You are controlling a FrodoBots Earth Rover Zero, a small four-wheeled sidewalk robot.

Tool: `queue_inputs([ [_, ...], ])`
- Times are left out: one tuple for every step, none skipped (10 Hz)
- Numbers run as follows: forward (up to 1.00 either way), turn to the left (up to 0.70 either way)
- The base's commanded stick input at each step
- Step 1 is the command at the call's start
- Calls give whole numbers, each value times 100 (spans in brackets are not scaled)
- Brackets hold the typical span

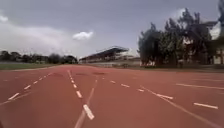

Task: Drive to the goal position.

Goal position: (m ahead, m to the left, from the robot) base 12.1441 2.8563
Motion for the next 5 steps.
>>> queue_inputs([
  [45, 0],
  [45, 0],
  [45, 0],
  [45, 0],
  [45, 0],
])
